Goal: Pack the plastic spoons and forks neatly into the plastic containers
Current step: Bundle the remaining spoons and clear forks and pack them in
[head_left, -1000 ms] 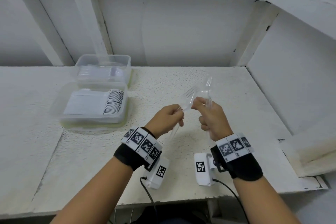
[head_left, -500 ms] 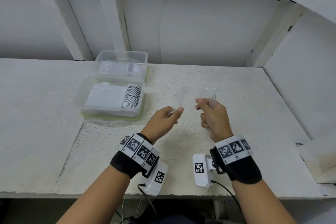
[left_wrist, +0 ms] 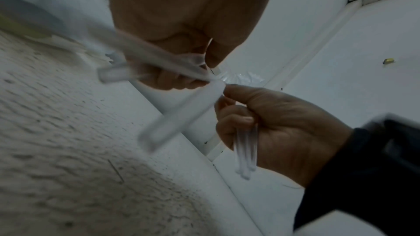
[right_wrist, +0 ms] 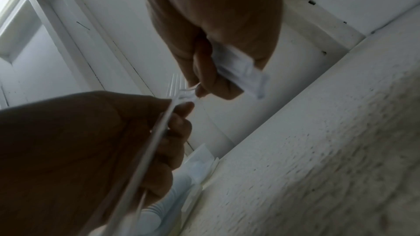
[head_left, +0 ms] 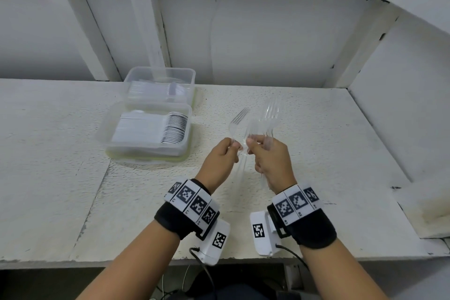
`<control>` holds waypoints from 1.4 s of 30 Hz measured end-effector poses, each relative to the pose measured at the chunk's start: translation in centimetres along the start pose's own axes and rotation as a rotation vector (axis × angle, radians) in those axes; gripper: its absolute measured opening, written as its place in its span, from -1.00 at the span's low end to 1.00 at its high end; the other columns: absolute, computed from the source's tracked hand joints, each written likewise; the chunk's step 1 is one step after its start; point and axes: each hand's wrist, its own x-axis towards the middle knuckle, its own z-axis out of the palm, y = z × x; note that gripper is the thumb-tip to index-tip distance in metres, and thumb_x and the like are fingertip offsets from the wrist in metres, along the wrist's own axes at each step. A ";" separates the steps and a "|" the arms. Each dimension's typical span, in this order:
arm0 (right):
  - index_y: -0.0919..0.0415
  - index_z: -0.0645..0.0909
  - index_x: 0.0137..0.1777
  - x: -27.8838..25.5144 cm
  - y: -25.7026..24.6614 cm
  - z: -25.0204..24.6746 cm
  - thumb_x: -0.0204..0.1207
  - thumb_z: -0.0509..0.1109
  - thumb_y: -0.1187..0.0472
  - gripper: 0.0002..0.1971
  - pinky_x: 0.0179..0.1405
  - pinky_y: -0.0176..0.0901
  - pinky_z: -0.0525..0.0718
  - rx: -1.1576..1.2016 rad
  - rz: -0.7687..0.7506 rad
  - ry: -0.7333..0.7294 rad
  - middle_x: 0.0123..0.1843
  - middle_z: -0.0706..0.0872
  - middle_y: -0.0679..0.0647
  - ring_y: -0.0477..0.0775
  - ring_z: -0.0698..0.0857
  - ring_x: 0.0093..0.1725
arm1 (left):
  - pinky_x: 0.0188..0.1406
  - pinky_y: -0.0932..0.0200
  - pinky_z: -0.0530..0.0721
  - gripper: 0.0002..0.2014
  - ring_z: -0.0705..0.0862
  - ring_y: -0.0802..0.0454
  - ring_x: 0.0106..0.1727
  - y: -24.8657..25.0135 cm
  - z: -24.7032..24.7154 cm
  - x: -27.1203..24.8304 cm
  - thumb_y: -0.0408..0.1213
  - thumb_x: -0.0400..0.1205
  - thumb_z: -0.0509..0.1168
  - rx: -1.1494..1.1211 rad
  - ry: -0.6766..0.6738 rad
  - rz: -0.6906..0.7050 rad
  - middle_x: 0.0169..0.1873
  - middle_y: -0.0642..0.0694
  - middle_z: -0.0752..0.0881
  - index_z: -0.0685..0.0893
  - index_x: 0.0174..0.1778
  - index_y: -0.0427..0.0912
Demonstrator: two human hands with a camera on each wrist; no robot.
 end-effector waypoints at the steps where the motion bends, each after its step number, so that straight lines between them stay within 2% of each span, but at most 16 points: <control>1: 0.15 0.65 -0.07 0.0 0.0 -0.1 0.56 0.39 0.21 -0.96 -0.70 -0.35 0.30 0.006 -0.002 0.004 -0.38 0.60 0.03 -0.22 0.33 -0.69 | -0.43 0.25 0.35 -0.77 0.42 0.15 -0.42 0.0 0.0 0.1 -0.18 0.73 0.06 -0.045 -0.012 -0.020 -0.37 0.04 0.54 0.59 -0.11 -0.10; 4: 0.08 0.61 -0.19 0.1 -0.4 -0.5 0.54 0.41 0.20 -0.91 -0.67 -0.31 0.29 0.027 -0.047 -0.005 -0.52 0.48 -0.07 -0.20 0.30 -0.67 | -0.50 0.26 0.35 -0.72 0.42 0.11 -0.43 0.2 -0.1 0.1 -0.21 0.75 0.01 -0.152 -0.074 -0.082 -0.36 -0.03 0.56 0.62 -0.11 -0.08; 7: 0.09 0.62 -0.21 0.2 -1.0 -0.8 0.52 0.42 0.24 -0.91 -0.67 -0.32 0.27 0.092 -0.080 -0.039 -0.54 0.49 -0.13 -0.19 0.29 -0.67 | -0.48 0.27 0.38 -0.71 0.48 0.11 -0.36 0.4 -0.7 0.1 -0.23 0.74 0.01 -0.171 -0.182 -0.094 -0.26 -0.05 0.66 0.64 0.04 -0.19; 9: 0.08 0.63 -0.20 0.2 -1.4 -0.7 0.51 0.43 0.27 -0.90 -0.68 -0.32 0.28 0.092 -0.121 -0.045 -0.42 0.57 -0.08 -0.18 0.31 -0.65 | -0.32 0.23 0.50 -0.69 0.61 0.10 -0.22 0.5 -1.0 0.0 -0.21 0.74 0.01 -0.174 -0.271 -0.100 -0.17 -0.06 0.74 0.65 0.08 -0.19; 12: 0.02 0.60 -0.12 0.3 -1.6 -0.5 0.50 0.44 0.27 -0.89 -0.67 -0.37 0.36 0.076 -0.179 -0.037 -0.18 0.64 0.00 -0.20 0.45 -0.50 | -0.12 0.10 0.60 -0.71 0.72 0.00 -0.15 0.9 -1.4 0.0 -0.21 0.73 0.00 -0.351 -0.415 -0.181 -0.28 -0.13 0.76 0.62 0.03 -0.20; 14: -0.03 0.56 -0.09 0.3 -1.5 -0.3 0.51 0.43 0.27 -0.84 -0.66 -0.42 0.38 0.081 -0.198 -0.037 -0.16 0.62 -0.03 -0.18 0.49 -0.40 | -0.22 0.10 0.64 -0.75 0.70 -0.06 -0.33 1.3 -1.6 -0.1 -0.21 0.72 0.01 -0.451 -0.464 -0.233 -0.40 -0.16 0.70 0.58 0.01 -0.20; 16: -0.03 0.55 -0.05 0.5 -1.4 -0.2 0.51 0.43 0.27 -0.82 -0.60 -0.49 0.40 0.066 -0.221 -0.038 -0.15 0.62 -0.08 -0.18 0.53 -0.32 | -0.44 0.20 0.60 -0.75 0.57 0.00 -0.52 1.4 -1.6 -0.1 -0.19 0.71 0.01 -0.453 -0.453 -0.246 -0.51 -0.11 0.59 0.58 -0.01 -0.19; 19: 0.01 0.53 0.09 0.9 -1.0 -0.2 0.50 0.44 0.24 -0.77 -0.39 -0.47 0.43 -0.017 -0.255 -0.030 -0.09 0.64 -0.15 -0.17 0.58 -0.14 | -0.63 0.33 0.31 -0.66 0.31 0.13 -0.64 1.1 -1.6 0.0 -0.08 0.74 -0.04 -0.390 -0.392 -0.208 -0.59 -0.03 0.44 0.59 -0.03 -0.16; 21: -0.03 0.48 0.18 1.1 -0.9 -0.3 0.50 0.44 0.22 -0.69 -0.33 -0.40 0.43 -0.051 -0.252 -0.035 0.02 0.63 -0.11 -0.16 0.58 -0.08 | -0.67 0.39 0.23 -0.55 0.24 0.17 -0.69 0.9 -1.4 0.1 0.05 0.74 -0.11 -0.367 -0.371 -0.169 -0.63 -0.01 0.41 0.59 -0.07 -0.16; 24: -0.09 0.41 0.26 1.1 -1.2 -0.2 0.55 0.39 0.23 -0.64 -0.52 -0.43 0.43 -0.024 -0.215 -0.078 0.09 0.62 0.05 -0.23 0.53 -0.30 | -0.72 0.40 0.31 -0.51 0.34 0.15 -0.77 0.9 -1.4 -0.1 0.07 0.73 -0.10 -0.343 -0.379 -0.107 -0.68 -0.04 0.48 0.58 -0.12 -0.23; 26: -0.08 0.45 0.22 1.0 -1.4 -0.2 0.57 0.36 0.23 -0.71 -0.65 -0.34 0.36 -0.003 -0.181 -0.091 -0.06 0.63 0.11 -0.24 0.45 -0.52 | -0.71 0.36 0.40 -0.52 0.45 0.10 -0.76 1.0 -1.5 -0.2 0.05 0.73 -0.07 -0.325 -0.406 -0.096 -0.68 -0.06 0.54 0.56 -0.17 -0.24; 28: -0.03 0.53 0.10 1.0 -1.6 -0.4 0.59 0.34 0.24 -0.83 -0.67 -0.30 0.29 0.027 -0.169 -0.122 -0.20 0.62 0.08 -0.20 0.35 -0.62 | -0.71 0.34 0.40 -0.53 0.47 0.09 -0.76 1.0 -1.7 -0.4 0.05 0.72 -0.03 -0.313 -0.421 -0.098 -0.67 -0.06 0.56 0.56 -0.22 -0.24; 32: 0.06 0.55 0.00 0.9 -1.8 -0.6 0.58 0.35 0.25 -0.92 -0.67 -0.31 0.27 0.070 -0.172 -0.174 -0.37 0.57 -0.06 -0.17 0.30 -0.64 | -0.75 0.40 0.29 -0.50 0.30 0.12 -0.80 1.0 -1.6 -0.6 0.11 0.69 0.00 -0.305 -0.372 -0.087 -0.71 -0.08 0.45 0.56 -0.30 -0.23; 36: 0.08 0.55 -0.06 0.9 -1.8 -0.5 0.55 0.39 0.27 -0.91 -0.65 -0.28 0.26 0.044 -0.177 -0.204 -0.39 0.55 -0.10 -0.13 0.28 -0.64 | -0.76 0.44 0.19 -0.42 0.22 0.14 -0.78 1.0 -1.3 -0.5 0.15 0.71 -0.12 -0.280 -0.344 -0.128 -0.72 -0.04 0.36 0.55 -0.31 -0.22; 40: 0.08 0.51 -0.06 1.2 -1.9 -0.5 0.55 0.39 0.24 -0.91 -0.66 -0.28 0.28 -0.039 -0.187 -0.198 -0.30 0.55 -0.03 -0.15 0.32 -0.64 | -0.75 0.46 0.14 -0.52 0.17 0.21 -0.74 0.9 -1.5 -0.3 0.05 0.74 -0.11 -0.374 -0.432 -0.177 -0.66 0.05 0.32 0.58 -0.15 -0.20; 42: 0.09 0.44 0.04 1.2 -2.1 -0.4 0.58 0.34 0.15 -0.86 -0.66 -0.28 0.31 -0.093 -0.176 -0.149 -0.27 0.53 0.00 -0.20 0.36 -0.60 | -0.74 0.43 0.14 -0.60 0.18 0.23 -0.70 0.7 -1.6 -0.1 -0.02 0.75 -0.06 -0.388 -0.437 -0.182 -0.60 0.08 0.33 0.59 -0.05 -0.18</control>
